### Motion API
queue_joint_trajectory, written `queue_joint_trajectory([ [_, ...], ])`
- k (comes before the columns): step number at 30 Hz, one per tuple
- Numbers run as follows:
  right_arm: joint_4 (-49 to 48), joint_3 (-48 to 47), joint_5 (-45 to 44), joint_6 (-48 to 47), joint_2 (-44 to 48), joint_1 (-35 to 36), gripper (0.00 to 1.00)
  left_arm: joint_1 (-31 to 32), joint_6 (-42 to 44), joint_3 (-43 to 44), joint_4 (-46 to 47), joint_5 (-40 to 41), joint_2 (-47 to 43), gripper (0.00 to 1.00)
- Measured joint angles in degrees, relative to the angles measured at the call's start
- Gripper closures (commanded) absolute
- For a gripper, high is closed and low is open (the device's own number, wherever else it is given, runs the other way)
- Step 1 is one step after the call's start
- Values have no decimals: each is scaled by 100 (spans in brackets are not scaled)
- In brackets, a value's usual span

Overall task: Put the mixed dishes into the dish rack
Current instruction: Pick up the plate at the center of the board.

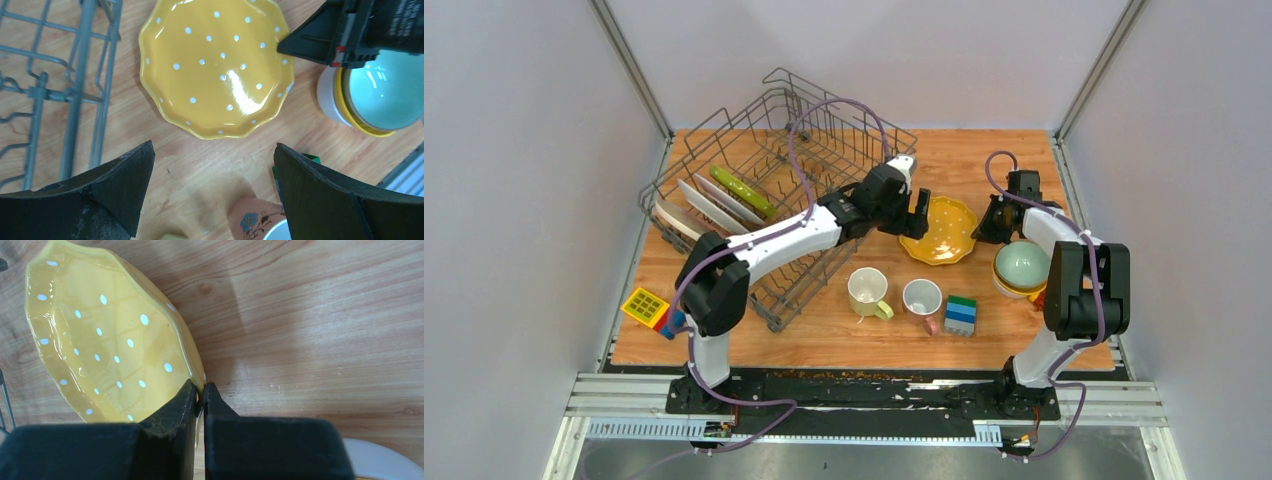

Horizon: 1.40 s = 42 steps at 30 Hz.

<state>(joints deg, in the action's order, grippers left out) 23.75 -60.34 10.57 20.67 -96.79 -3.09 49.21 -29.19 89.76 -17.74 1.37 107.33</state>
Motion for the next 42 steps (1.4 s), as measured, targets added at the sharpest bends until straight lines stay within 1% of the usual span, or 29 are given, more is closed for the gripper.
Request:
queue_joint_trajectory([
  [5,2,0,0,-2,0,0,100,251,-387,0,94,546,393,5],
  [13,2,0,4,0,0,0,100,411,-909,31,400,1375,876,4],
  [18,2,0,7,0,0,0,100,503,-1121,-55,903,1779,1019,4],
  [23,2,2,7,0,2,0,100,605,-1158,-297,1515,2190,1099,5],
  [27,2,4,7,-2,0,0,100,713,-876,-435,1880,2365,1266,2],
  [34,0,7,9,-2,0,0,100,804,107,-664,2090,2664,1368,0],
  [39,0,7,20,-2,0,0,100,693,706,-756,2100,2697,1368,0],
  [42,2,7,28,-2,0,0,100,575,946,-756,2111,2553,1368,0],
])
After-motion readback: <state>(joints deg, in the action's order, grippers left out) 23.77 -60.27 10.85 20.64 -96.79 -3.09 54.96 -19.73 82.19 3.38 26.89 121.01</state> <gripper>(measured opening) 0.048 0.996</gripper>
